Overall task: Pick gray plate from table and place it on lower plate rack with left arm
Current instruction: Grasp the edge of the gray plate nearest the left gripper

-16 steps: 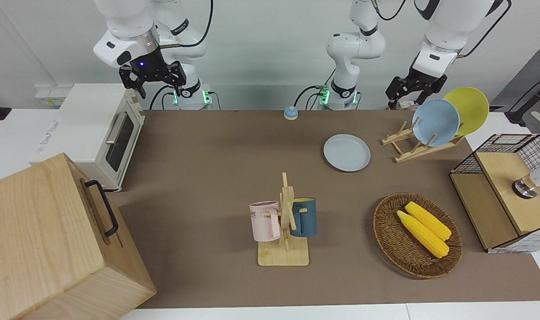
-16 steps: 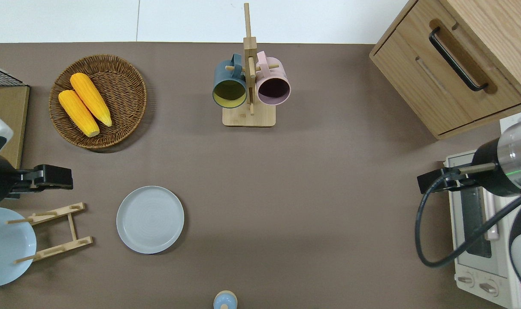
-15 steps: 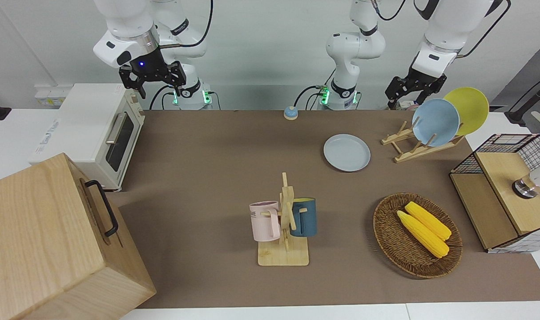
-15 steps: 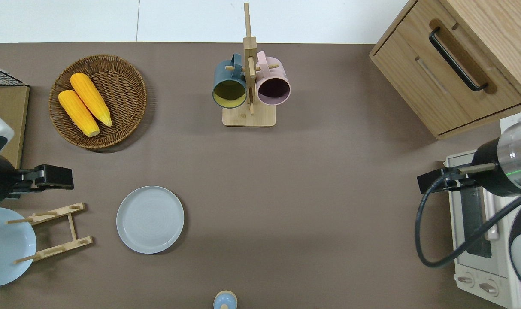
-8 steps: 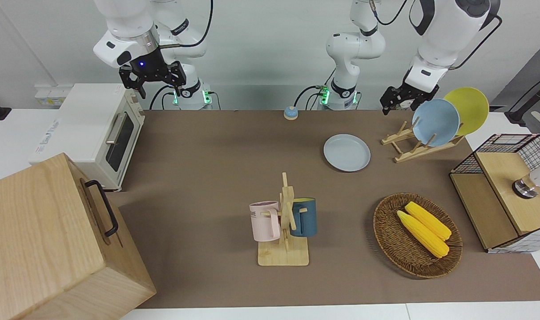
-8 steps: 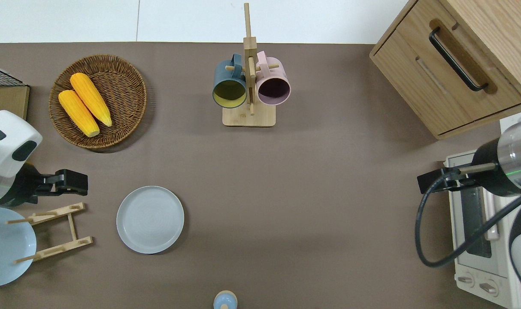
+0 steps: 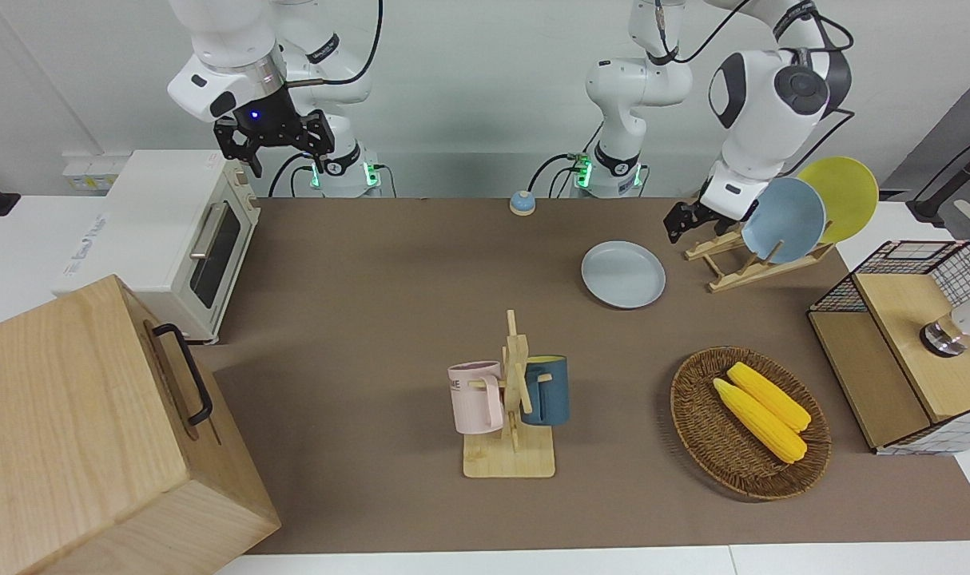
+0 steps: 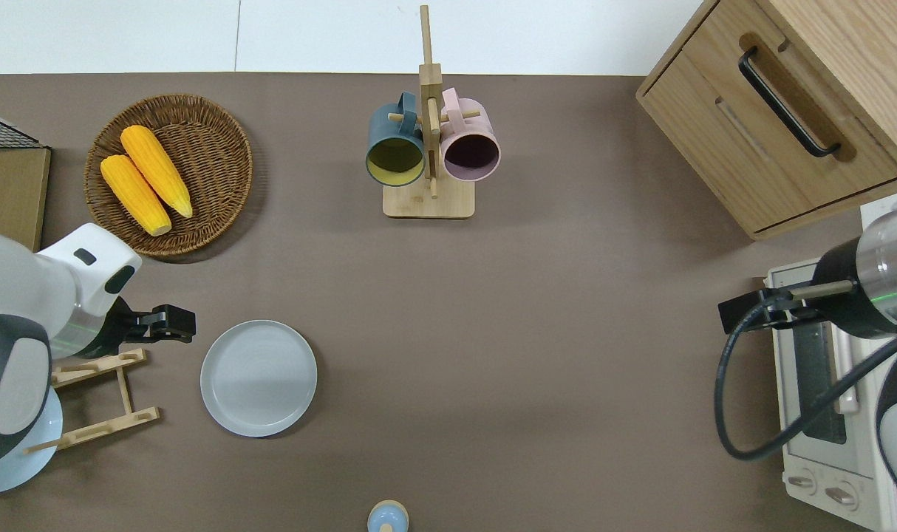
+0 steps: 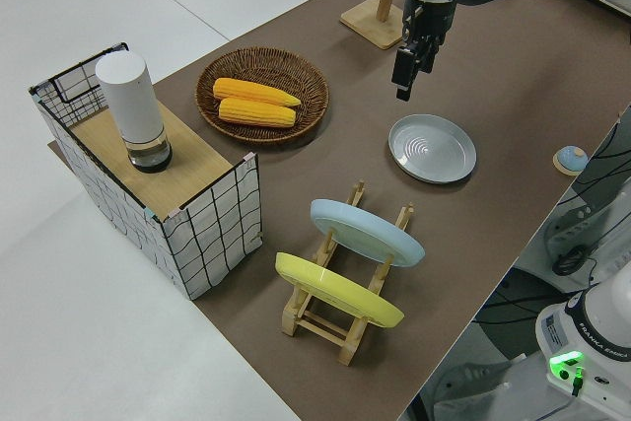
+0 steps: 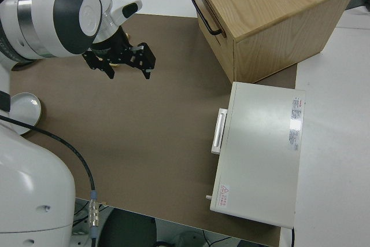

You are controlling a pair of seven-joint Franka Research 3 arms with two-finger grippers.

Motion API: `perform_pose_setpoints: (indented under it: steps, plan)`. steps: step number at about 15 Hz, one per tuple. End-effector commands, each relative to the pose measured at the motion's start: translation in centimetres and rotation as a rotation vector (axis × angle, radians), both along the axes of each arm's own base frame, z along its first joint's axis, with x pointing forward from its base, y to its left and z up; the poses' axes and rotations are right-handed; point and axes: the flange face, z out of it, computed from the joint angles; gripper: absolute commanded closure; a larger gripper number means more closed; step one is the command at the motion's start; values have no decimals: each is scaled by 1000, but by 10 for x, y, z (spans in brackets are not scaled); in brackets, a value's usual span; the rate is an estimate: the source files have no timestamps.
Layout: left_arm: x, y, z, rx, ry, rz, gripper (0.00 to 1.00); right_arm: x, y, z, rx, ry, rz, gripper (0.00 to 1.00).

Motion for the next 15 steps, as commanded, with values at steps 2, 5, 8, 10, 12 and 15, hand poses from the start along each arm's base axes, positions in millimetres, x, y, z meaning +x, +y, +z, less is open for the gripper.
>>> perform_pose_setpoints:
  steps: [2,5,8,10,12,15]
  plan:
    - [-18,8,-54,8,-13,14,5,-3,-4,4,2,5,-5,11]
    - [-20,20,-94,8,14,34,7,-3,-4,4,2,5,-5,11]
    - [-20,20,-119,11,66,36,7,-3,-4,4,2,5,-5,13]
    - [-19,20,-133,14,88,37,7,-3,-4,4,2,5,-5,11]
    - [-19,20,-146,16,114,38,5,-3,-4,4,2,5,-5,11]
    - [-23,18,-165,19,153,41,7,-3,-4,4,2,5,-5,11]
